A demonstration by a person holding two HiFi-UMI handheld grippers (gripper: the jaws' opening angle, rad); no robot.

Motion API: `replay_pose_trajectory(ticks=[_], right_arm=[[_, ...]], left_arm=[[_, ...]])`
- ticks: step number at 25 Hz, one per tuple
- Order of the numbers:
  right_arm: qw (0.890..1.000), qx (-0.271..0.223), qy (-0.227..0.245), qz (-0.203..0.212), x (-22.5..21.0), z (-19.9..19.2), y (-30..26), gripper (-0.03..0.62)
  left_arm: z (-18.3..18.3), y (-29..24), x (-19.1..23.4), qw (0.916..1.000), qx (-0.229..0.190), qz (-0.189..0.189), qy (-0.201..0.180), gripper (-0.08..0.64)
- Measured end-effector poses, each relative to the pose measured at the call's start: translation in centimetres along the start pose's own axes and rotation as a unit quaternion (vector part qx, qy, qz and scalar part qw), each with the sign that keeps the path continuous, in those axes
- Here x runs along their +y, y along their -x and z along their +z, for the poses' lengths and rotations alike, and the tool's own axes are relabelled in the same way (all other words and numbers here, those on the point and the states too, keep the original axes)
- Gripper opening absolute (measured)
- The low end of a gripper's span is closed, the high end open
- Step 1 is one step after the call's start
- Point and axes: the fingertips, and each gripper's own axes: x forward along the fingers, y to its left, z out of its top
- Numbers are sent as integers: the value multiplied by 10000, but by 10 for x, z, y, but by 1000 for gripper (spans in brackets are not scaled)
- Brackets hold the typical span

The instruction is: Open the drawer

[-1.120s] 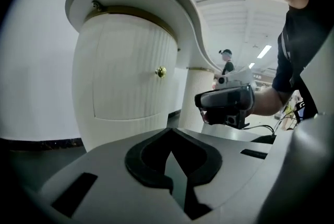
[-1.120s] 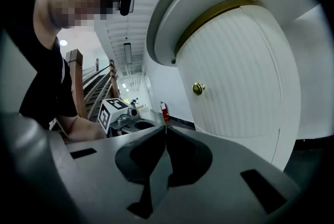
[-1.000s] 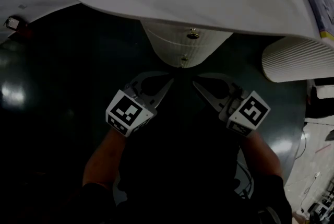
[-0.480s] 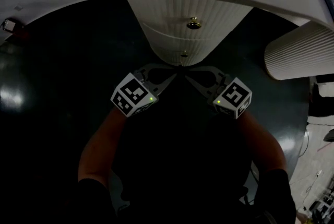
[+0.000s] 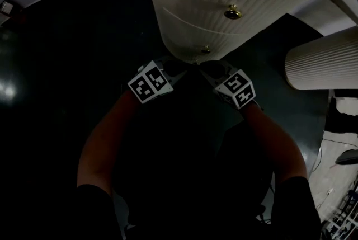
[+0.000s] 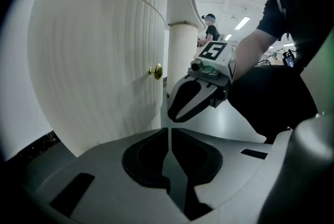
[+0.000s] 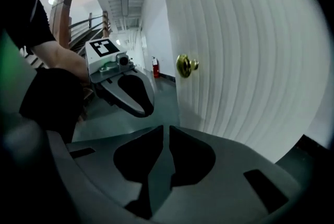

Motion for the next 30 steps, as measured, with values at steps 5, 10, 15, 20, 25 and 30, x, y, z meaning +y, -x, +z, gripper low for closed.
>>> replay_pose_trajectory(ticks=[5, 10, 15, 20, 25, 30], right_arm=[[9981, 535, 317, 34, 2, -33, -32, 18], [9971, 698, 302, -48, -17, -62, -45, 18], [9972, 704, 170, -193, -40, -75, -52, 18], [9966, 748, 5, -344, -51, -95, -56, 20], [9946, 931, 144, -428, -60, -117, -68, 21], [9922, 1165, 327, -317, -57, -119, -74, 23]], left_arm=[[-22, -13, 10, 9995, 40, 27, 296, 40], [-43, -18, 30, 9988, 231, 173, 389, 63], [-61, -53, 33, 9965, 452, 166, 687, 63], [-70, -86, 15, 9969, 767, 110, -121, 67], [-82, -119, 31, 9965, 525, 143, 628, 110], [-84, -122, 38, 9956, 761, 153, 532, 109]])
